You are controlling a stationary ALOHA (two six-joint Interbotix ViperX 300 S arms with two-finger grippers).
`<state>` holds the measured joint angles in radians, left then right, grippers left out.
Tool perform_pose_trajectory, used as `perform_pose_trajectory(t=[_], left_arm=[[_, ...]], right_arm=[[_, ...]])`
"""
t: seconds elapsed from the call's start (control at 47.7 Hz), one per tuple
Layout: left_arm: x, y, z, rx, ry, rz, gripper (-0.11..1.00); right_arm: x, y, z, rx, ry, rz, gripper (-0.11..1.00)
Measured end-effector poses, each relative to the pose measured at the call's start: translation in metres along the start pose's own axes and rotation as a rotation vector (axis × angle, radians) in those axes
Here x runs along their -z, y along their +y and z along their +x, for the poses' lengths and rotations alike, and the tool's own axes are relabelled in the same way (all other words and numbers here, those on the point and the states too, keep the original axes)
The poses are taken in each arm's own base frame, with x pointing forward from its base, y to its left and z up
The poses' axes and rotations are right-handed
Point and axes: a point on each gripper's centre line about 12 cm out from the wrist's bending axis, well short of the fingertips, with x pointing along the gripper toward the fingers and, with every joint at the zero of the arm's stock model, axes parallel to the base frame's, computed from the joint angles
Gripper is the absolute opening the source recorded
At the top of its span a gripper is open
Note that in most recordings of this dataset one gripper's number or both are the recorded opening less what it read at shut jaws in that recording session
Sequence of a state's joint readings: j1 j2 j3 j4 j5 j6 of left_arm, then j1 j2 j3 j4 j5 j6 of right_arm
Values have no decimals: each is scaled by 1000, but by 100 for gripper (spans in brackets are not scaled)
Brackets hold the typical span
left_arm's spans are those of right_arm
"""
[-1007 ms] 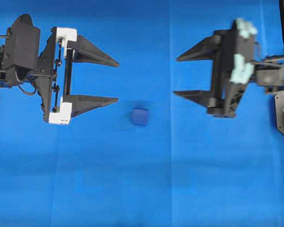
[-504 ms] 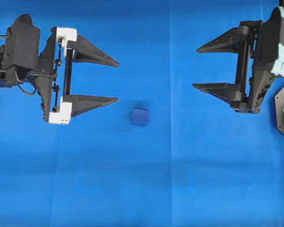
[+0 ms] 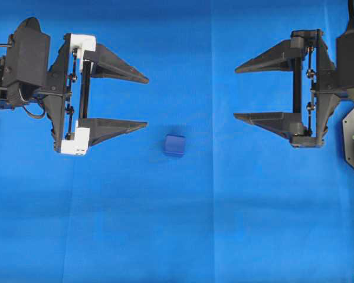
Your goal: Handover the blue block to the right arm after grasping it with the left arm, then place it in the designated position.
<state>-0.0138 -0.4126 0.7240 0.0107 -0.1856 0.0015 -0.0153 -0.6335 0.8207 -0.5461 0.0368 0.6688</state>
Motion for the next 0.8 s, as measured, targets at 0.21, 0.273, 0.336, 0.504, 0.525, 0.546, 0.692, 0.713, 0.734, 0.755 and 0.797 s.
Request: perform_pose_trajectory(t=[0.21,0.273,0.336,0.504,0.525,0.546,0.692,0.713,0.734,0.755,0.797], left_arm=[[0,-2,0,5,3,1,93],[0,-2,0,5,3,1,93],[0,-2,0,6,3,1,93],[0,-2,0,6,3,1,93],[0,-2,0,6,-2,1,93],[0,-2,0,6,3,1,93],[0,-2,0,6,1,1,93],[0,-2,0,6,1,1,93],[0,-2,0,6,1,1,93],[0,-2,0,6,-2,2,93],[0,-2,0,6,1,1,93]], right_arm=[[13,-4,3,-63,-80,11,83],[15,-3,4,-85,-96,14,83],[17,-1,7,-102,-101,14,83],[21,-1,12,-105,-91,15,83],[21,-1,12,-105,-89,16,83],[21,-1,12,-105,-90,15,83],[21,-2,12,-105,-92,17,83],[21,-2,12,-104,-91,17,83],[21,-2,12,-105,-92,17,83],[21,-2,12,-105,-92,15,83],[21,-2,12,-105,-92,15,83]])
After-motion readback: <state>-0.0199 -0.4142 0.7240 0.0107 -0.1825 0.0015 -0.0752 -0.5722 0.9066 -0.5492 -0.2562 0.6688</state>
